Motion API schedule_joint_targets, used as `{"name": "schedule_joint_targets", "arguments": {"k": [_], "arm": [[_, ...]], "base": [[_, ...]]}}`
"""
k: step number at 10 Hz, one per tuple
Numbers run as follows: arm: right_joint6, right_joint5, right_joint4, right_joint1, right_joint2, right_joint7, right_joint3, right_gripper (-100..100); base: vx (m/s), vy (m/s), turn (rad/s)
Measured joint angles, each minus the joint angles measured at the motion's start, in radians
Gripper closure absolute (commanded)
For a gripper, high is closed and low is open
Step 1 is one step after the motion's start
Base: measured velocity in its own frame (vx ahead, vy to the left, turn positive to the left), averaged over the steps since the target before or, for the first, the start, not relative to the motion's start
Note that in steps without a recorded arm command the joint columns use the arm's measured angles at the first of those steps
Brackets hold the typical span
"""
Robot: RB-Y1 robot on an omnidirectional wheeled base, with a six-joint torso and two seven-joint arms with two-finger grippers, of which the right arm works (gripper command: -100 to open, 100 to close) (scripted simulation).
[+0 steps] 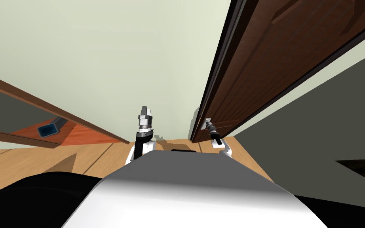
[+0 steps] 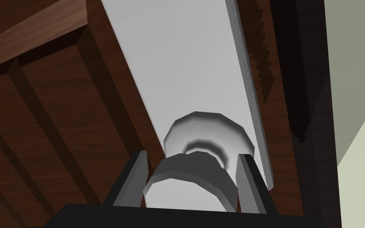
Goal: Pull the door open
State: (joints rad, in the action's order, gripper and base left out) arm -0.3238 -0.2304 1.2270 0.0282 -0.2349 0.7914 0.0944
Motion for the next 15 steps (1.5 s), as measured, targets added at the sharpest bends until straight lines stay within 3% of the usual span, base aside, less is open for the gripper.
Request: {"name": "schedule_joint_targets", "arguments": {"k": [3,6,13,15], "arm": [[0.043,0.082,-0.014,-0.018,0.014,-0.013,-0.002,100],[0.095,0.166,-0.007,-0.017,0.033,-0.022,-0.006,100],[0.166,0.337,-0.016,-0.030,0.048,-0.047,-0.015,100],[0.207,0.393,-0.011,-0.040,0.060,-0.055,-0.015,100]], "base": [[-0.053,-0.024,-0.026],[-0.034,-0.017,-0.032],[-0.033,-0.013,-0.026],[-0.041,-0.020,-0.011]]}}
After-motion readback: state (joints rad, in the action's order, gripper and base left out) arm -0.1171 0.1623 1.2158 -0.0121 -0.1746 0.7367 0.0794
